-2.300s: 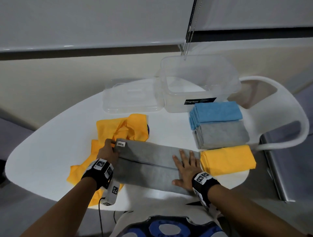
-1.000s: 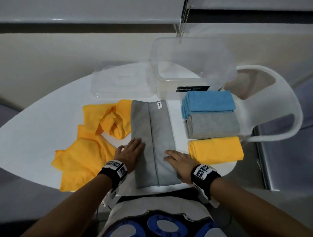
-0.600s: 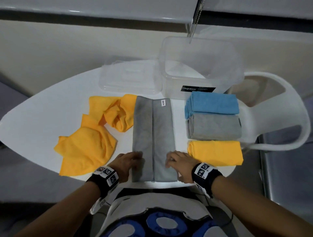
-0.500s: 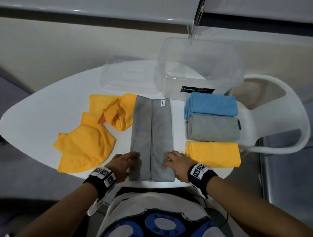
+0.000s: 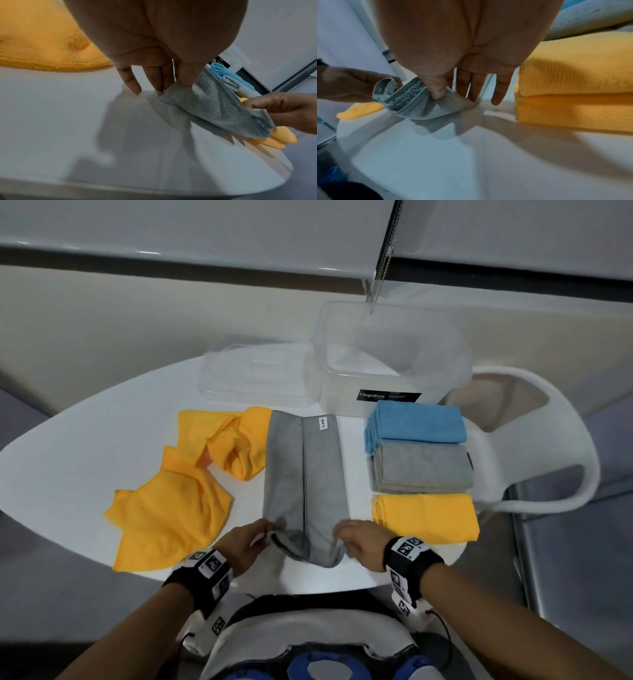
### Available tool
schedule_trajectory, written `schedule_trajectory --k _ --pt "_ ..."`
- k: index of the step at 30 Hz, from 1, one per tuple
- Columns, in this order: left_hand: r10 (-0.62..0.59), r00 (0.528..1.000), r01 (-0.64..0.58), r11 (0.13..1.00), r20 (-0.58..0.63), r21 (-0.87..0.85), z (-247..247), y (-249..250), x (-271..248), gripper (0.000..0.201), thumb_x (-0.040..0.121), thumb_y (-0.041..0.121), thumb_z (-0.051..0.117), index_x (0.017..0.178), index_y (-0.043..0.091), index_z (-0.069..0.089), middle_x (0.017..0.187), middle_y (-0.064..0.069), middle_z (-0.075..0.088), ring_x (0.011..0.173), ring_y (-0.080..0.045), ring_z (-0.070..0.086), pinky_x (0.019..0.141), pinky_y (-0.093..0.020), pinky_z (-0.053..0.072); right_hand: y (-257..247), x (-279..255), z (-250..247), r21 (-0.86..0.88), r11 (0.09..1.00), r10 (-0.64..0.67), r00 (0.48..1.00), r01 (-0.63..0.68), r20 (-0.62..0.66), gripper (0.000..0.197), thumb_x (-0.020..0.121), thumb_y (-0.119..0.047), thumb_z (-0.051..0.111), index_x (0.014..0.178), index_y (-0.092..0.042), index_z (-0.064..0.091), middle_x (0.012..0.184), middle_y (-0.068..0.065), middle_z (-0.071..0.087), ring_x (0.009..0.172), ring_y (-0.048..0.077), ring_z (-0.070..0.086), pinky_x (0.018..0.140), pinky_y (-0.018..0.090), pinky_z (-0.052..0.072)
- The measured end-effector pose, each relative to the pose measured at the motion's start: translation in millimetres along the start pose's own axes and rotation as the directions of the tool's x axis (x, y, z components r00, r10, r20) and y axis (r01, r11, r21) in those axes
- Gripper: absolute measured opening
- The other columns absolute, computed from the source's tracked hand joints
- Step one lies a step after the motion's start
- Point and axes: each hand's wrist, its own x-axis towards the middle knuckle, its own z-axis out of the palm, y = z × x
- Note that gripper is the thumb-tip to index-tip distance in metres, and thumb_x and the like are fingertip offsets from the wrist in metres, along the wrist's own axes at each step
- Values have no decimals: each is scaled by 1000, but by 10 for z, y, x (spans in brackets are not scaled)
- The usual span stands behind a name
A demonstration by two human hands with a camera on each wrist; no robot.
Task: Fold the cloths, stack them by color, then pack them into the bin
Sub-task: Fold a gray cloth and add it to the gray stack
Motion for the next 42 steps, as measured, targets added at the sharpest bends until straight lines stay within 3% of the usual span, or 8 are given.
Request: schedule_trajectory --k 3,7,12,19,24,32,39,42 --pt "-29 1000 29 1000 -5 5 -43 6 27 9 100 35 43 99 26 44 75 9 56 72 -19 55 62 -27 36 -92 -65 -13 107 987 125 992 -121 -26 31 95 -12 39 122 -19 54 112 8 65 100 26 60 87 30 47" --pt "-102 995 102 991 12 -80 -72 -66 44 15 101 31 42 86 32 39 72 6 53 68 -20 50 62 -32 37 -142 -76 29 184 960 224 974 -213 -41 19 102 -16 36 118 -16 47 91 4 60 84 24 56 61 23 39" --pt "-208 978 202 927 15 -316 -29 -61 30 15 102 24 42 88 22 47 78 0 59 67 -10 54 62 -21 43 -139 -67 37 309 903 315 949 -299 0 41 98 -17 40 138 -25 39 115 11 64 98 27 60 88 38 50" --pt "-334 942 277 838 -39 -469 -62 89 97 13 102 20 42 97 10 50 92 -12 61 70 -17 59 45 -10 40 -138 37 -17 349 904 284 957 -246 -61 51 93 -35 61 140 -24 44 129 -2 61 115 17 58 96 29 47" --pt "-293 955 237 843 -43 -483 -162 137 131 16 98 25 51 108 12 53 101 -7 67 74 -12 63 49 -9 42 -146 172 -102 482 844 364 912 -236 -191 32 98 -36 53 127 -21 55 117 -3 67 106 16 62 91 30 50" --pt "-271 958 243 943 -98 -228 -181 35 251 6 95 30 55 95 25 56 75 4 70 68 -17 66 75 -40 57 -143 375 -149 329 835 521 827 -441 -213 27 96 -42 53 83 -19 49 70 -3 52 73 20 53 53 22 33" --pt "-366 923 332 914 -120 -232 -155 14 312 18 94 31 54 109 21 51 81 0 71 75 -22 67 70 -35 56 -96 438 -78 402 794 574 782 -457 -245 44 92 -41 59 123 -14 44 92 -1 61 82 18 56 71 25 40" --pt "-282 935 249 954 -215 -168 -216 37 275 23 94 31 55 113 23 45 92 1 62 78 -18 61 63 -28 46 -162 375 -88 254 902 428 795 -348 -431 49 87 -34 56 129 -16 38 108 3 49 95 21 51 79 30 43"
